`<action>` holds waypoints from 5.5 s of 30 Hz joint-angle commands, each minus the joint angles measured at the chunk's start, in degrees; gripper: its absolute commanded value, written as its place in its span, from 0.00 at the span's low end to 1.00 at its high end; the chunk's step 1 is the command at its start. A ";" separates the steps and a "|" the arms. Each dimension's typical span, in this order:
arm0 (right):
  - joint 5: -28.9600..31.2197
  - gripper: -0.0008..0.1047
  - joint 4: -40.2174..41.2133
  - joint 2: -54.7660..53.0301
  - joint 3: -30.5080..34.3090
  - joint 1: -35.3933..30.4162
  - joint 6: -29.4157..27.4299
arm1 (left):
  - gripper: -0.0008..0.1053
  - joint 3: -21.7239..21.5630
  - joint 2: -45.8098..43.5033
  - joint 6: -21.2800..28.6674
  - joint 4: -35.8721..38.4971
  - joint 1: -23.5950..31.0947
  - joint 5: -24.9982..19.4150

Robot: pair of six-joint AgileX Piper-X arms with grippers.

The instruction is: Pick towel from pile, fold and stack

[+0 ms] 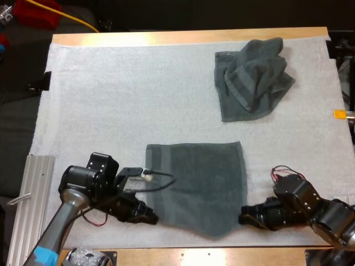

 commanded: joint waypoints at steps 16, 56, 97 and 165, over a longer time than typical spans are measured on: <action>-2.11 0.01 -21.29 14.62 -0.41 -12.06 4.43 | 0.01 -4.61 12.91 -15.33 -20.16 -0.01 9.86; -7.09 0.63 -59.01 27.40 -0.41 -21.11 14.45 | 0.71 -6.01 17.92 -20.27 -36.35 3.97 -4.69; 3.57 0.59 -3.26 -11.44 -0.41 -21.11 -17.56 | 0.65 -6.15 -36.48 -14.58 -3.08 4.18 -17.28; -14.67 0.18 -19.04 48.96 -9.78 -20.92 -21.12 | 0.65 -6.05 -25.26 -15.43 -3.66 4.18 -10.64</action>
